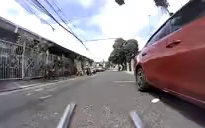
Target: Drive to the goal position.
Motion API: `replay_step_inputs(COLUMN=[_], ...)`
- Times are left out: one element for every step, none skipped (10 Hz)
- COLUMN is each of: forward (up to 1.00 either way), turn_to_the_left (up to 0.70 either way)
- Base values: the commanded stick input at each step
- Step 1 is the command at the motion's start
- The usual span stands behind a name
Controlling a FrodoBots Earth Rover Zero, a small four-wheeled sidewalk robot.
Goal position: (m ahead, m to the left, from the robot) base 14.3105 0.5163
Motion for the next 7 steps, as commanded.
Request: replay_step_inputs(forward=[1.00, 1.00, 1.00, 1.00, 1.00, 1.00, 1.00], turn_to_the_left=[0.00, 0.00, 0.00, 0.00, 0.00, 0.00, 0.00])
